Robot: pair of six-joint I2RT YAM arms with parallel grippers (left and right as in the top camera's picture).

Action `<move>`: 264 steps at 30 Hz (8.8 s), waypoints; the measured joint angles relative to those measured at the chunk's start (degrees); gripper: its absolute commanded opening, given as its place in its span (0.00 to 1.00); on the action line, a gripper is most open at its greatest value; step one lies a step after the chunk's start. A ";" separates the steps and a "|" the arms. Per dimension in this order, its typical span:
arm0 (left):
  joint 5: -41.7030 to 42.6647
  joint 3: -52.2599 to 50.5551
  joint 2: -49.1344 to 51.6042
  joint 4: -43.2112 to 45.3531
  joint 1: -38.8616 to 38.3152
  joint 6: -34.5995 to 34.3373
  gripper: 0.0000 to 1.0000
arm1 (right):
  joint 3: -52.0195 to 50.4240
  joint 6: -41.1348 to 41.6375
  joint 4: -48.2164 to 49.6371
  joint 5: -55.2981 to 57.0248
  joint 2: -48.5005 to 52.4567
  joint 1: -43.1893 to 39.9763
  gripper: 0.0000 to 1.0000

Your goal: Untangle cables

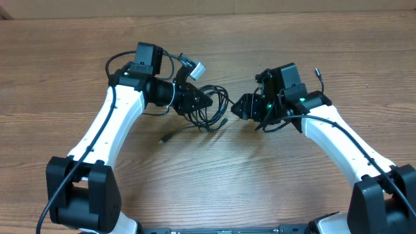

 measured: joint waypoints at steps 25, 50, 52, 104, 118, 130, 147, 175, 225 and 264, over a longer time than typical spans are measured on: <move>14.16 0.04 0.11 -15.56 0.11 14.88 0.05 | 0.04 0.76 10.25 3.82 0.00 2.01 0.83; -9.29 0.17 0.37 1.64 0.59 -10.14 1.00 | 0.37 -1.07 -7.82 17.16 3.23 -5.49 0.95; -10.88 0.17 0.37 3.74 0.59 -14.88 1.00 | 1.57 -1.99 -10.51 16.94 3.13 -6.14 0.94; -31.71 6.45 4.50 3.91 -8.28 -36.09 0.48 | -2.14 -1.77 1.77 11.04 -2.19 2.69 1.00; -47.41 6.45 4.63 1.97 -8.72 -32.87 0.66 | -3.69 -2.47 6.05 13.46 -2.16 2.69 1.00; -45.77 6.14 15.76 1.55 -11.96 -28.79 0.04 | -3.69 -2.64 3.96 14.67 -2.19 2.69 1.00; -45.27 12.50 8.20 -9.66 -11.91 -25.49 0.04 | -3.69 -2.54 9.03 19.69 -2.16 2.69 1.00; -49.81 29.55 2.36 -16.55 -0.66 -23.85 0.04 | -3.67 9.16 3.50 21.70 9.38 -11.85 0.04; -43.85 36.33 1.73 -26.21 0.81 -25.51 0.04 | -3.58 -8.07 7.13 22.84 8.39 -16.26 1.00; -61.29 23.23 1.73 -29.75 -0.44 -39.45 0.04 | 27.17 -0.85 -19.61 50.60 2.34 -16.83 0.04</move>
